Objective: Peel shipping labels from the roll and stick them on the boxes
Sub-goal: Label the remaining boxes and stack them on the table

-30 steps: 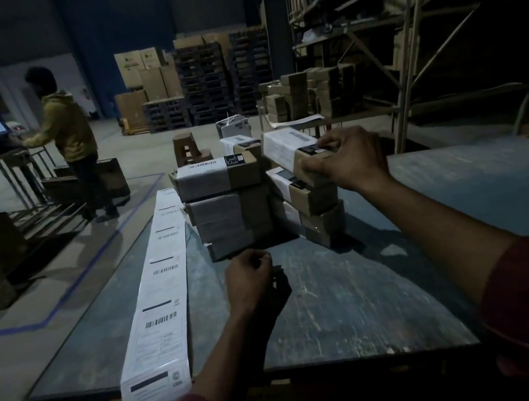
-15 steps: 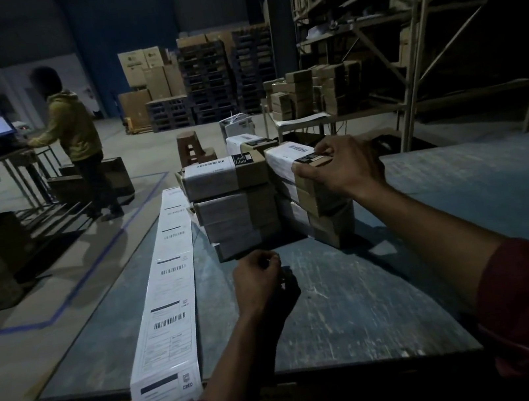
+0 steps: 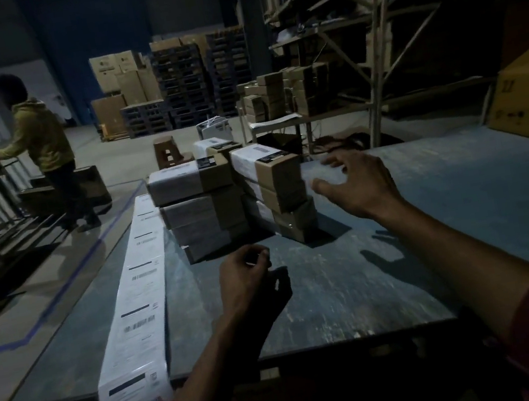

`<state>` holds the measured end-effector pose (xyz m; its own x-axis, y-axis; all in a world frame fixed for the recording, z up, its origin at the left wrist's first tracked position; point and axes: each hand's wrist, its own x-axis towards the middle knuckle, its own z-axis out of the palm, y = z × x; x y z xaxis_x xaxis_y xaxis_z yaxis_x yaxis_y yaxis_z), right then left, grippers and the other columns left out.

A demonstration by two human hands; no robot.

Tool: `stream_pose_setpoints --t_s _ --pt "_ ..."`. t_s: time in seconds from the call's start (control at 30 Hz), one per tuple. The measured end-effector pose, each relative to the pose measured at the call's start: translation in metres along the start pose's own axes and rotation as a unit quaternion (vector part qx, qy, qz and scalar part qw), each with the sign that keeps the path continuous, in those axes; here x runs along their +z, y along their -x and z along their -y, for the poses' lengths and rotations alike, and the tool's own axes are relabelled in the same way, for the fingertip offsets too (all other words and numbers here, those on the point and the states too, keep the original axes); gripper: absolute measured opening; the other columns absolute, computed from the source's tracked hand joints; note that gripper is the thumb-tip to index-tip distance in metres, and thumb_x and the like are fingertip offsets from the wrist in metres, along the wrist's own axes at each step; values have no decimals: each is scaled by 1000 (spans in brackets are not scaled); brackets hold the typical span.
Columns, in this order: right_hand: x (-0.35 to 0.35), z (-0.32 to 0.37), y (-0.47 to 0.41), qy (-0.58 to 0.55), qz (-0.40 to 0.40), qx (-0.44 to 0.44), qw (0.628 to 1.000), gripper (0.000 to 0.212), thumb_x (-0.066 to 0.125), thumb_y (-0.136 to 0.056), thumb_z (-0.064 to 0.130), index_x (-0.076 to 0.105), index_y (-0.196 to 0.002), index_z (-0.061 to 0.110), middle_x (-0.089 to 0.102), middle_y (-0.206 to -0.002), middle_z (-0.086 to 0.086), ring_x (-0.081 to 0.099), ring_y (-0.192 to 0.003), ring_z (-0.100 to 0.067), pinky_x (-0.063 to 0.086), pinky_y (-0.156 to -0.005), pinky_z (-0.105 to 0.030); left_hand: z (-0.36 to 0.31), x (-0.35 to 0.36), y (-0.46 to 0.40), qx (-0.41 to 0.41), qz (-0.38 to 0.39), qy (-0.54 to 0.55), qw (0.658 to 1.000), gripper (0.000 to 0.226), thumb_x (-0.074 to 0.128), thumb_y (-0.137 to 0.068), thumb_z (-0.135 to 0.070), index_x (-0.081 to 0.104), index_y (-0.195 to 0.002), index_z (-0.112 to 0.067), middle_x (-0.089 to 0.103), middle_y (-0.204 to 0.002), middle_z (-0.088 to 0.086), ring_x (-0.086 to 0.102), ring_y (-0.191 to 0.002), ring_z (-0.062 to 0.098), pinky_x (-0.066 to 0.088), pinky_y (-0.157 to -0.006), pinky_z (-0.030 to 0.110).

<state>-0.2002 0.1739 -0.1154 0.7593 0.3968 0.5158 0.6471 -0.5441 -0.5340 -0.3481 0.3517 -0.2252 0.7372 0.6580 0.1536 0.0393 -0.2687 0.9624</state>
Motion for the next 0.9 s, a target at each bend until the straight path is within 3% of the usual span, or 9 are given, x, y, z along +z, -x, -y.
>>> stream_pose_setpoints --t_s 0.07,0.2,0.3,0.4,0.47,0.6,0.7,0.8,0.9 --pt "-16 -22 19 -2 1 17 1000 44 76 -85 54 71 -119 27 71 -118 5 65 -105 -14 55 -87 -33 -11 24 3 71 31 -29 997 14 69 -100 -12 75 -88 -15 72 -73 -3 68 -59 7 56 -62 29" --pt "-56 -77 57 12 -18 58 998 24 79 -86 39 77 -105 24 75 -103 11 68 -95 -9 54 -84 -25 -37 101 10 148 123 -61 979 25 71 -98 -14 73 -82 -34 74 -67 -8 69 -57 13 57 -59 31" --pt "-107 -132 79 40 -62 104 992 14 79 -87 35 78 -97 25 74 -95 14 69 -93 -8 58 -84 -30 -65 179 26 193 191 -59 961 27 72 -97 -13 74 -81 -35 75 -68 -7 71 -58 12 56 -60 28" --pt "-170 -191 98 93 -106 182 973 15 76 -88 36 77 -99 27 76 -100 12 70 -96 -12 59 -86 -36 -86 250 47 218 269 -61 936 11 75 -94 -21 79 -85 -25 77 -74 -4 73 -67 11 58 -68 29" --pt "-207 -229 112 137 -126 238 953 22 76 -87 34 75 -107 25 75 -106 7 70 -101 -18 58 -89 -36 -95 291 62 230 291 -85 925 14 72 -90 -31 82 -89 -20 79 -80 -2 74 -75 12 57 -72 29" --pt "-261 -302 134 165 -151 339 914 53 77 -82 33 65 -130 17 69 -125 -11 65 -114 -34 56 -93 -42 -97 351 90 214 318 -137 913 12 69 -87 -28 80 -88 -24 78 -83 -2 74 -82 16 51 -69 24" --pt "-288 -346 133 187 -178 380 888 72 71 -72 40 53 -139 20 56 -133 -18 55 -121 -43 54 -95 -49 -89 367 97 207 299 -178 914 18 62 -82 -35 76 -85 -24 75 -77 -2 72 -77 18 54 -66 27" --pt "-300 -371 124 206 -198 413 865 76 76 -79 29 41 -146 22 38 -141 -18 39 -129 -46 45 -105 -54 -82 371 90 189 285 -165 925 16 64 -80 -34 76 -80 -24 75 -70 -4 74 -72 16 58 -65 30" --pt "-299 -393 111 186 -214 443 850 94 80 -79 30 26 -155 22 25 -155 -16 29 -139 -45 39 -109 -57 -79 371 90 180 270 -136 936 14 66 -78 -33 74 -74 -23 72 -62 -6 71 -60 9 59 -61 33"
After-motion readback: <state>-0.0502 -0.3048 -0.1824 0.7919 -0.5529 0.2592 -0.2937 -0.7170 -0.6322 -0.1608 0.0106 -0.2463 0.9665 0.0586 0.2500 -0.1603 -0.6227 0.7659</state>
